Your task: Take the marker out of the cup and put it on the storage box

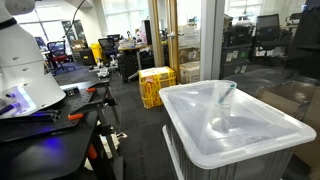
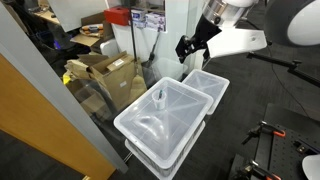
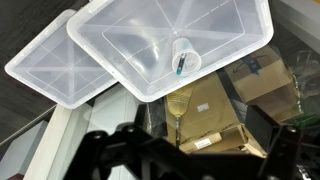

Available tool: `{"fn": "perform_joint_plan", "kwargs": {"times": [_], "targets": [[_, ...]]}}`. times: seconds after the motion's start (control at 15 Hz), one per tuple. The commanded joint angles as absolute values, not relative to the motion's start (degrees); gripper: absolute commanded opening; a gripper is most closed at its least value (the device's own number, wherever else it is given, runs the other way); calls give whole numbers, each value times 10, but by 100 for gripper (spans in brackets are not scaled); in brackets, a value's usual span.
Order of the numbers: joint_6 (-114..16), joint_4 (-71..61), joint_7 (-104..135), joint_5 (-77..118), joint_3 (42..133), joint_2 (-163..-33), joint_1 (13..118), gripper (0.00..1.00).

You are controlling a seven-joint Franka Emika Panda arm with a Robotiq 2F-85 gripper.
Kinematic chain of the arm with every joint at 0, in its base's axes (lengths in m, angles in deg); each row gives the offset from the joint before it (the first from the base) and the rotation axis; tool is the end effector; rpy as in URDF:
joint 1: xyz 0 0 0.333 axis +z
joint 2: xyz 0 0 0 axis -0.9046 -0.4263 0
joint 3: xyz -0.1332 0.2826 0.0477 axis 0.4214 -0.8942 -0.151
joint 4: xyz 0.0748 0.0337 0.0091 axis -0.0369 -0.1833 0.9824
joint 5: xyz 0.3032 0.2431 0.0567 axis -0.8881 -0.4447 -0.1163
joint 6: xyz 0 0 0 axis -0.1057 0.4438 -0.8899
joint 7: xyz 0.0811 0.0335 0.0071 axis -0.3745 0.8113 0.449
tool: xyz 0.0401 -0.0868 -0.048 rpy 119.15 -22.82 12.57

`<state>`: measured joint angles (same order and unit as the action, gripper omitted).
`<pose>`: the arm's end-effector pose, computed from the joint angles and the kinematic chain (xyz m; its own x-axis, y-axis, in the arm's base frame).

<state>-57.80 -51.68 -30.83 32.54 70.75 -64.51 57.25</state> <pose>0.4742 0.0489 0.4496 0.7322 -0.5454 0.4081 -0.5698 -0.8187 -0.0718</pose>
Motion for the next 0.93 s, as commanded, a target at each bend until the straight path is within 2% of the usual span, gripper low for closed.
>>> {"fn": "perform_joint_plan", "kwargs": {"times": [0.0,0.53,0.87], "targets": [[-606,-504,-326,348,717,-686,580,100],[-598,-514,-310,338,729,-679,592,100],[-643,-516,-385,350,727,-701,579,100]]}}
